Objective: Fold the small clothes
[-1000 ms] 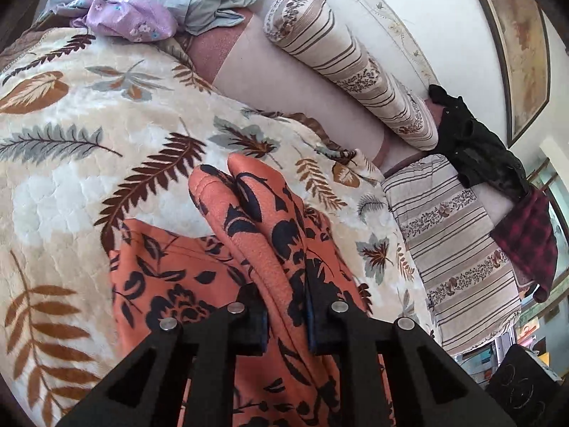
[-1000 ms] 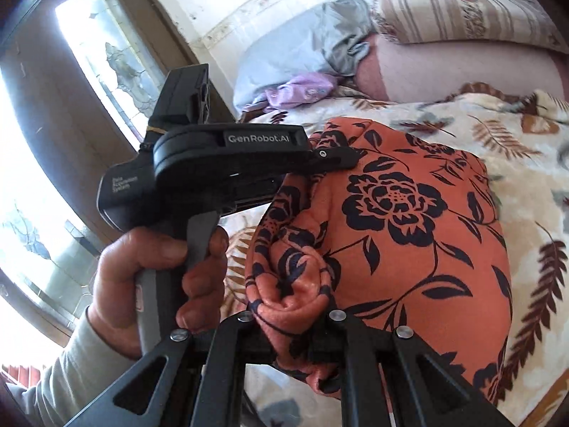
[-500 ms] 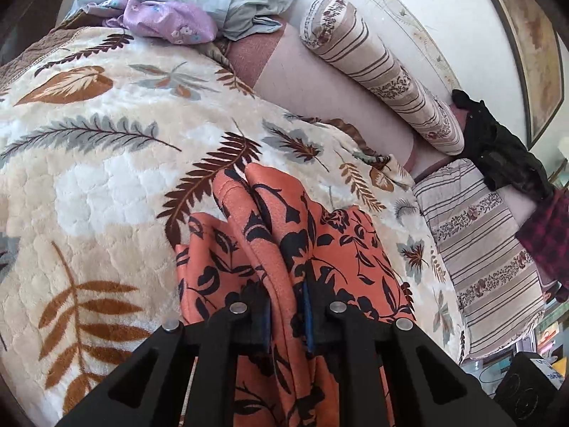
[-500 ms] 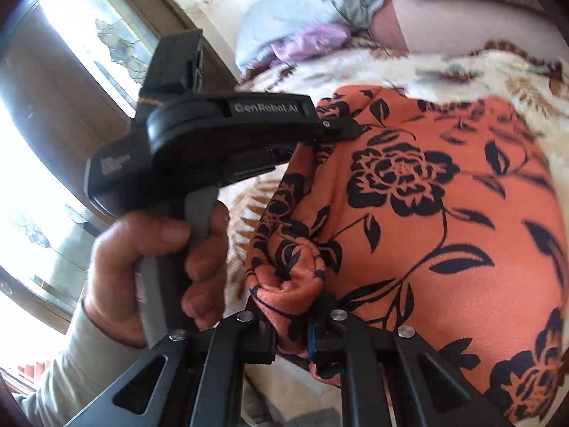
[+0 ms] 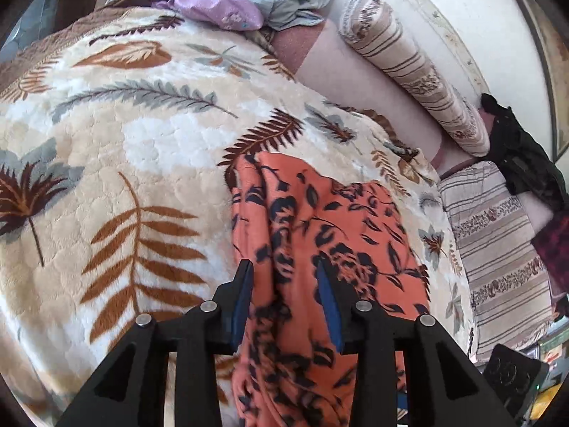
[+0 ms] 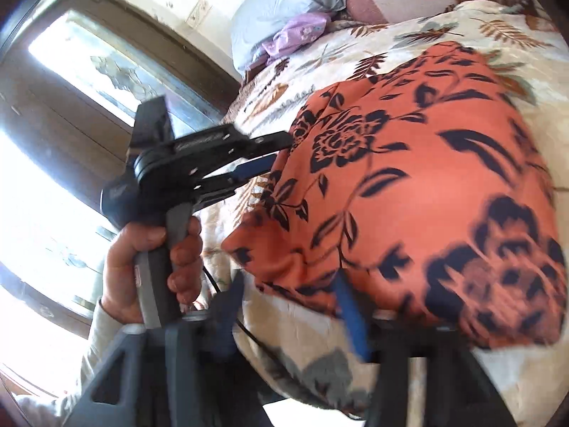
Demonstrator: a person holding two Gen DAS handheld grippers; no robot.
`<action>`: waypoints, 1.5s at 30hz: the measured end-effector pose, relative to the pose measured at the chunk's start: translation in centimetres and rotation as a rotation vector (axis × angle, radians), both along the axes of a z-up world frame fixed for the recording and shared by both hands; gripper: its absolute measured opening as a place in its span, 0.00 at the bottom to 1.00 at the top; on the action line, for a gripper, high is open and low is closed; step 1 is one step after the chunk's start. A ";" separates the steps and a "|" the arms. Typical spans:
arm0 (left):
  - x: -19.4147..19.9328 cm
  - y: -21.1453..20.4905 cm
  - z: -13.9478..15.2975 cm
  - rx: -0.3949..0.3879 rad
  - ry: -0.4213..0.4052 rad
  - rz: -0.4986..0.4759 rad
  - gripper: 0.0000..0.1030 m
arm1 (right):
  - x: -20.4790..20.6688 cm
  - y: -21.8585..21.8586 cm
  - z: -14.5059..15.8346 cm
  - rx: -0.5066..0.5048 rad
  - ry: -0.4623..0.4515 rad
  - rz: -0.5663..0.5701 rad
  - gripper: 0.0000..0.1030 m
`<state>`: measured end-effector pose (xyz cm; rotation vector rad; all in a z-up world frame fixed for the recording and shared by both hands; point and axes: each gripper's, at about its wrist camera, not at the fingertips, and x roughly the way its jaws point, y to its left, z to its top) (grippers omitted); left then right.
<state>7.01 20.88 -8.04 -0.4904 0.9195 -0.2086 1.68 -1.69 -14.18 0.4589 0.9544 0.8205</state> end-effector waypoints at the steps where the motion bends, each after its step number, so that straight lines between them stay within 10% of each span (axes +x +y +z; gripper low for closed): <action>1: -0.8 -0.9 0.6 0.022 -0.017 -0.022 0.37 | -0.6 -1.0 0.0 0.012 -0.005 -0.012 0.78; 5: -2.0 -2.1 -2.7 0.183 0.172 -0.004 0.37 | -2.1 -4.0 -0.9 0.034 0.007 -0.075 0.78; 8: -3.1 -0.2 -3.7 0.093 0.211 0.071 0.41 | -1.8 -7.0 -1.4 0.075 0.034 -0.145 0.78; 15: -5.3 -3.9 2.3 0.227 0.055 0.063 0.43 | -1.2 -12.8 -3.6 0.202 0.135 -0.268 0.78; 20: -4.3 -6.7 3.9 0.259 -0.071 0.063 0.81 | -0.8 -14.7 -5.0 0.266 0.200 -0.301 0.78; 24: -1.6 -6.4 -3.2 0.352 0.195 0.090 0.69 | -0.9 -16.1 -5.3 0.292 0.222 -0.325 0.78; 35: -2.7 -5.2 2.3 0.261 -0.038 0.143 0.71 | 3.8 -14.5 -3.6 0.253 0.237 -0.272 0.79; 41: 0.1 -5.6 -4.1 0.338 0.071 0.124 0.74 | 10.4 -11.7 -6.6 0.327 0.415 -0.235 0.80; 45: -0.2 -5.7 -3.7 0.361 0.056 0.098 0.74 | 9.9 -8.9 -5.2 0.045 0.267 -0.169 0.46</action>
